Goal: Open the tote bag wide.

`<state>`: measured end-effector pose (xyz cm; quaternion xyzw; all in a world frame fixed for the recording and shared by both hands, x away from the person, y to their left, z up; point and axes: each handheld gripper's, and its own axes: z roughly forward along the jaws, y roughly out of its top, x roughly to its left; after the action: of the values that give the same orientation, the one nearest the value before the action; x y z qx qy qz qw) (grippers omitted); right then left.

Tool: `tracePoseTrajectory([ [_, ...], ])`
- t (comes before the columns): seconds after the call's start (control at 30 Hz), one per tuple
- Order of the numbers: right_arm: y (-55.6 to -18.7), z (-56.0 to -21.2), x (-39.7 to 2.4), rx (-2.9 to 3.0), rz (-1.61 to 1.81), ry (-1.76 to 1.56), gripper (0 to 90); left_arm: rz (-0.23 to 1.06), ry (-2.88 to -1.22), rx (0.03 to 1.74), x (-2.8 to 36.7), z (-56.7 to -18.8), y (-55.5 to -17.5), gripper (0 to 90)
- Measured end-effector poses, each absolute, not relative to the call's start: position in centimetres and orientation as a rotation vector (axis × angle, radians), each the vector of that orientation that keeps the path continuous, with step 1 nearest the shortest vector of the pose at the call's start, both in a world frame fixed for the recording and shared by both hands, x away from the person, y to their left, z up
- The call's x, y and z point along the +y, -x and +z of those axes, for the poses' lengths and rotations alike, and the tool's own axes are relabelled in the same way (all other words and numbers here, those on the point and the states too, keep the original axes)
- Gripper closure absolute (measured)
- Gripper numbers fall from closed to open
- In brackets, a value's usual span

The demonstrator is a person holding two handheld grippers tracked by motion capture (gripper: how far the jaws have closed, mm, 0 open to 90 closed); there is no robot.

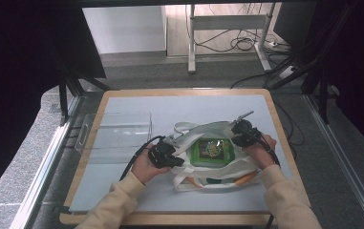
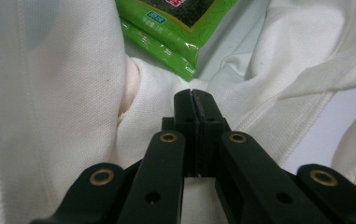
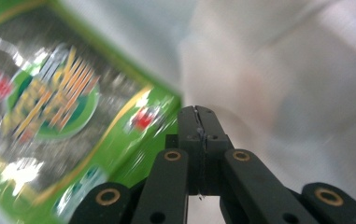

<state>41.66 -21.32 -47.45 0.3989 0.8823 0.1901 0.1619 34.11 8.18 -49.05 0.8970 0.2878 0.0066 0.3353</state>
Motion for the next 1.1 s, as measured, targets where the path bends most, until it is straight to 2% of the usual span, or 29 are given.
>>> tracePoseTrajectory([
  [0.23, -41.0, -48.7, -21.4, 2.559, 0.442, -1.126, 89.5, 0.021, -2.34, 0.75, 8.1, -49.0, -34.0, 89.9],
  [0.6, -41.9, -49.0, -21.6, 2.46, 0.351, -1.141, 89.6, 0.01, -2.336, 0.751, 8.3, -49.1, -34.1, 89.9],
  [0.83, -42.1, -48.9, -21.9, 2.458, 0.365, -1.162, 89.5, 0.011, -2.337, 0.752, 8.3, -49.1, -34.0, 89.9],
  [1.1, -39.4, -46.7, -21.7, 2.496, 0.581, -1.111, 89.5, 0.005, -2.339, 0.747, 8.3, -49.1, -34.2, 89.9],
])
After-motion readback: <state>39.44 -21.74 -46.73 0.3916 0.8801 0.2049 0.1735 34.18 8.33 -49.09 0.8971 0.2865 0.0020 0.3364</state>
